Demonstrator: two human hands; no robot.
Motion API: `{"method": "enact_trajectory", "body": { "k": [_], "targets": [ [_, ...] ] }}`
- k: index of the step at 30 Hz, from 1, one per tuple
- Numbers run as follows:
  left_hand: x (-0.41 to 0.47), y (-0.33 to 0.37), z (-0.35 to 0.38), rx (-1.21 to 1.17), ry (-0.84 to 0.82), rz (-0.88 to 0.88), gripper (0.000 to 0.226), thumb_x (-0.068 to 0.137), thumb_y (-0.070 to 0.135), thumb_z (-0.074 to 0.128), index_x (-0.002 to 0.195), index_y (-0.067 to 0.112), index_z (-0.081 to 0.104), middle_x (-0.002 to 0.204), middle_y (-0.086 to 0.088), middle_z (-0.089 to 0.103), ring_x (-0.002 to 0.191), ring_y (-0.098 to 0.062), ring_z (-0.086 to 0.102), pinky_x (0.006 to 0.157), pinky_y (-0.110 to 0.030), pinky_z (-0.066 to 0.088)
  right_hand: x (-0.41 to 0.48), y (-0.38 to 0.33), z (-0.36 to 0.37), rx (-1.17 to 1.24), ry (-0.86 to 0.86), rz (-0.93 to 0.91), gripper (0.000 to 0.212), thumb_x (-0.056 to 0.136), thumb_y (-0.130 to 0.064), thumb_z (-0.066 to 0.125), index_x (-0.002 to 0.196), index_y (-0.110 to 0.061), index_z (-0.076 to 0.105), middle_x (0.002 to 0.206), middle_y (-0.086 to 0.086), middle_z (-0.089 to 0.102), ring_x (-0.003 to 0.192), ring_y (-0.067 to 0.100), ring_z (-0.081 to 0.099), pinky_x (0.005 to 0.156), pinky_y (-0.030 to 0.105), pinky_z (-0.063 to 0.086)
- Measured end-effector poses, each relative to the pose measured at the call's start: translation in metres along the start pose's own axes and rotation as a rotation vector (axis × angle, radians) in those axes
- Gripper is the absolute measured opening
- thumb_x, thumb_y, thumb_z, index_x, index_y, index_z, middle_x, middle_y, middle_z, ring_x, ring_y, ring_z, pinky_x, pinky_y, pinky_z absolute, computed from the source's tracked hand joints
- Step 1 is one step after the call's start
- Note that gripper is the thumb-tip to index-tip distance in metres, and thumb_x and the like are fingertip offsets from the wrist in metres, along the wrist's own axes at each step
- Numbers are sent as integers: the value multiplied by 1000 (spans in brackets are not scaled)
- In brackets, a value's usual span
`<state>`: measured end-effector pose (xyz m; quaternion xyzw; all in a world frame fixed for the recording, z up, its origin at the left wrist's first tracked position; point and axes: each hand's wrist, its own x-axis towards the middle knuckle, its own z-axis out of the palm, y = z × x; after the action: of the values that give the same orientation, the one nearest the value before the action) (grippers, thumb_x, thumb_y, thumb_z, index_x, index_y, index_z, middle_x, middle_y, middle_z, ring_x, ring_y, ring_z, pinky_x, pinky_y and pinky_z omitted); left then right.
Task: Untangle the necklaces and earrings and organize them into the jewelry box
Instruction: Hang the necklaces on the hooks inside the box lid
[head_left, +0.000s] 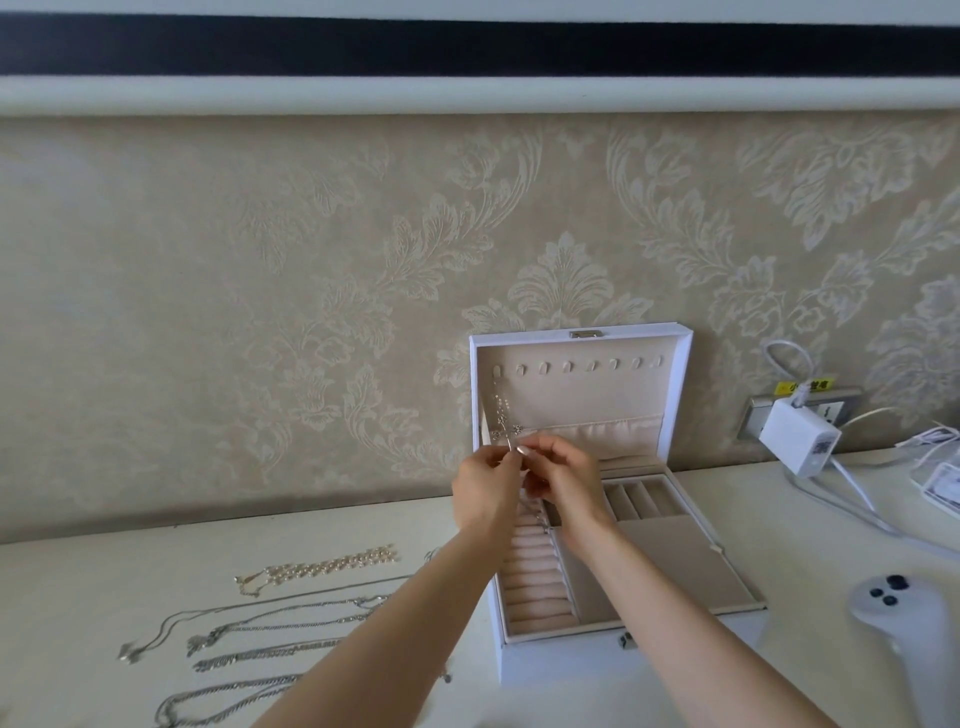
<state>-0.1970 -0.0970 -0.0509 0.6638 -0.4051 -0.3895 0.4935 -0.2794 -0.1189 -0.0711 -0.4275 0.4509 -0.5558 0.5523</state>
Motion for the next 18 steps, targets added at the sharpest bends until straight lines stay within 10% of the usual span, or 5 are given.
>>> {"method": "enact_trajectory", "body": {
  "k": [6,18],
  "targets": [
    [6,4,-1,-68,41,4,13,88,21,58,85,12,68,61,3,55,57,-11,50,52,-23,37,-3,2,-11,-81,89,-27,16,85,8,57,93,3,69,63,8,58,40,3,44,40,15,34],
    [10,8,0,-56,79,4,20,93,21,50,90,15,69,74,1,60,70,-16,52,60,-26,37,1,3,-8,-245,156,24,21,83,10,57,69,-4,63,55,11,57,30,5,43,34,16,34]
  ]
}}
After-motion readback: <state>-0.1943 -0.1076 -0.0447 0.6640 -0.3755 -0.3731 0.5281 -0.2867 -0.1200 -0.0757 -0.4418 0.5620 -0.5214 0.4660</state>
